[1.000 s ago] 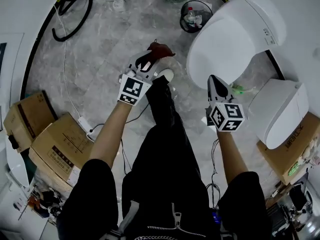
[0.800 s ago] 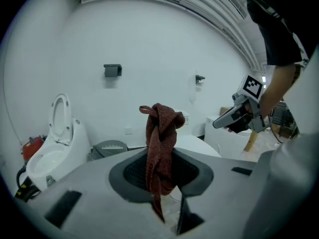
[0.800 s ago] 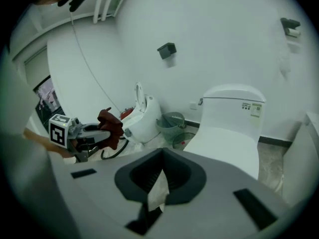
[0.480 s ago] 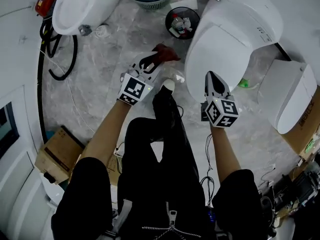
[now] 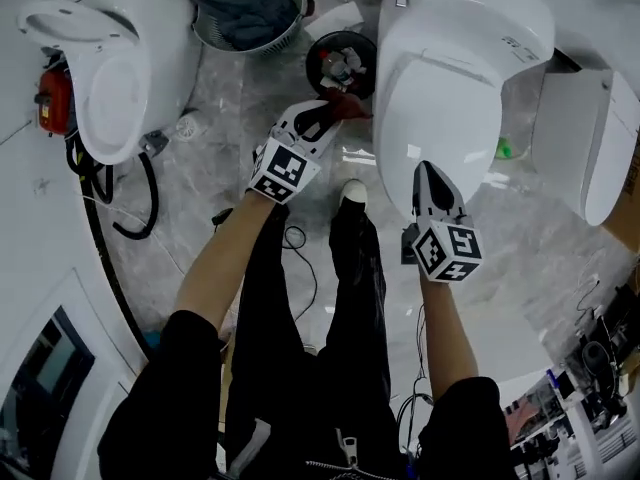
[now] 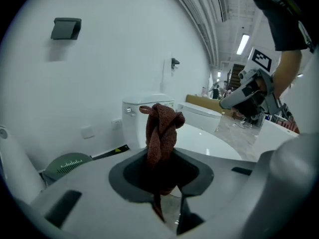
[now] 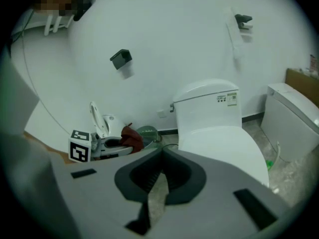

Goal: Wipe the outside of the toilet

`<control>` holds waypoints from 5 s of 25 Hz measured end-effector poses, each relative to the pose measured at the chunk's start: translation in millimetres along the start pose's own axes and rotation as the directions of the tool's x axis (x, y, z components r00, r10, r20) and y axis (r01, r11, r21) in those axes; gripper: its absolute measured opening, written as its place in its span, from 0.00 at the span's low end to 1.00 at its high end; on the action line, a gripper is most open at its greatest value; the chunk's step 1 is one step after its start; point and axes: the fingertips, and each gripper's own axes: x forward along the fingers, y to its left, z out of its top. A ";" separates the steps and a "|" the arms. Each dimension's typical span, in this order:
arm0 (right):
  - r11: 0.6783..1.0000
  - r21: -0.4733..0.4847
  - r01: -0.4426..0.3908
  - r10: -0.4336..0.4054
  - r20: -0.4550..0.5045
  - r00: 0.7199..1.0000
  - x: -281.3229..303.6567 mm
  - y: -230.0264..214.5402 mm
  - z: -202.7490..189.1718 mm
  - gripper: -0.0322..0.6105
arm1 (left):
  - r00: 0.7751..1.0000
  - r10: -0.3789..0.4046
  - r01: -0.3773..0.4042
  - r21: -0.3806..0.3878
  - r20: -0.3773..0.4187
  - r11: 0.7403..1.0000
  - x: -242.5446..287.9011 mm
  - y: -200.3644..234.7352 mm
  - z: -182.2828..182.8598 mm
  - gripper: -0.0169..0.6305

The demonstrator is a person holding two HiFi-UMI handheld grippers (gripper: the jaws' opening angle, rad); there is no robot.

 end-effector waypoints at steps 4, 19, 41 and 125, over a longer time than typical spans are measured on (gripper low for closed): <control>0.994 0.065 0.093 -0.096 0.048 0.994 16.9 6.7 -18.3 0.05 | 0.998 -0.069 0.068 0.039 0.014 0.997 39.0 29.0 -25.7 0.18; 0.931 0.290 0.220 -0.258 0.100 0.961 57.5 1.6 -115.1 0.05 | 0.995 -0.083 0.087 -0.083 0.057 0.993 192.0 70.6 -114.5 0.18; 0.893 0.377 0.247 -0.308 0.110 0.945 -52.3 -20.8 -236.4 0.05 | 0.990 -0.144 0.143 -0.023 -0.001 0.989 174.0 -50.0 -171.1 0.17; 0.904 0.284 0.320 -0.353 0.073 0.933 -23.2 -15.7 -201.6 0.05 | 0.987 -0.158 0.158 0.033 -0.004 0.987 175.9 -1.4 -162.9 0.17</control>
